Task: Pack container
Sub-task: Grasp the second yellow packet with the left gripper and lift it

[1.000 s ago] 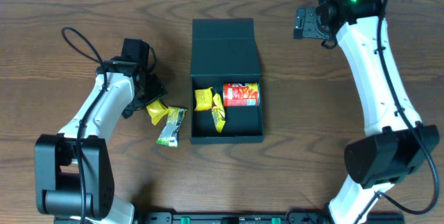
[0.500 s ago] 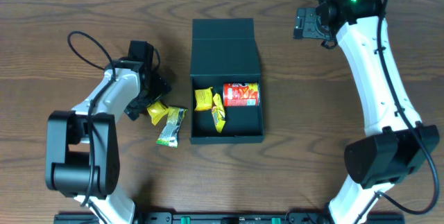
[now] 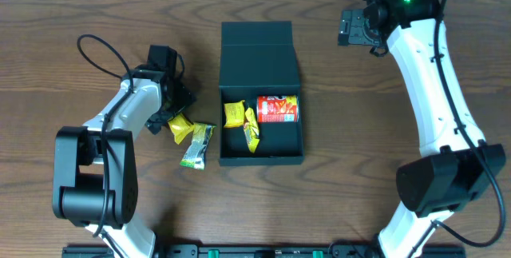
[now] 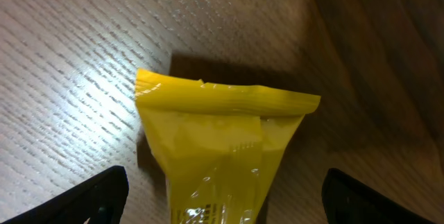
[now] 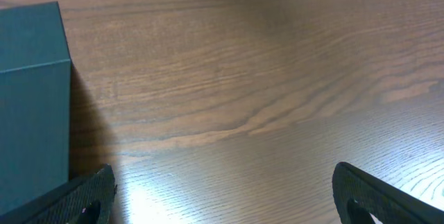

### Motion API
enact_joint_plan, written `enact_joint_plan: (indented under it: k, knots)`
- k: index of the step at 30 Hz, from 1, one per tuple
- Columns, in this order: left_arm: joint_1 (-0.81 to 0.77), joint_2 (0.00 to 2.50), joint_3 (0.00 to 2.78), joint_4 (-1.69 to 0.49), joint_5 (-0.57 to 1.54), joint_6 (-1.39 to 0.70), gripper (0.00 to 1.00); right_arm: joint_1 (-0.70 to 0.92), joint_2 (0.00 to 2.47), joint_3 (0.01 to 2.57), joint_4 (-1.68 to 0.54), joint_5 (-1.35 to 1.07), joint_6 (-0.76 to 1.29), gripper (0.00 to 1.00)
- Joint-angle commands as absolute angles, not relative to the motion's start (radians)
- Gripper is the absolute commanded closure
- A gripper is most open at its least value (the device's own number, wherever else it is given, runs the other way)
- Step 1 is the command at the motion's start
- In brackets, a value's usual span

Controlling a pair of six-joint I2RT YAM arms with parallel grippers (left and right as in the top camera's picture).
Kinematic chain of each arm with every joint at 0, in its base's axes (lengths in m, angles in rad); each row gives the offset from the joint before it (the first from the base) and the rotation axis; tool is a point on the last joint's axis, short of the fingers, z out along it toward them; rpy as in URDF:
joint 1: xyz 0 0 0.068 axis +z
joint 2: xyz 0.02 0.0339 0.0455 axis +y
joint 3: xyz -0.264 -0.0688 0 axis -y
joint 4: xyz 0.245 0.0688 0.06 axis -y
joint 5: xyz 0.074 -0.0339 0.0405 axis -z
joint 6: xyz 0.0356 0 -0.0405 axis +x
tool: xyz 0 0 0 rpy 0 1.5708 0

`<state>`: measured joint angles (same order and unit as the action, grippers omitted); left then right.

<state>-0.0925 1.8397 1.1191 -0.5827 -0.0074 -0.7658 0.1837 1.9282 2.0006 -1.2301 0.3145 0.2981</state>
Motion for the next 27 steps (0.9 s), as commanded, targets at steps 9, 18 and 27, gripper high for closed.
enact_joint_plan:
  k: [9, 18, 27]
  knots:
    - [-0.090, 1.891, 1.112, -0.565, -0.022, -0.763, 0.11, 0.183, 1.922, 2.012, -1.231, 0.333, 0.282, 0.01]
    - [-0.090, 1.898, 1.112, -0.569, -0.002, -0.763, 0.33, 0.183, 1.922, 2.012, -1.231, 0.333, 0.283, 0.01]
    - [-0.090, 1.896, 1.113, -0.572, 0.047, -0.762, 0.54, 0.183, 1.922, 2.012, -1.231, 0.333, 0.283, 0.01]
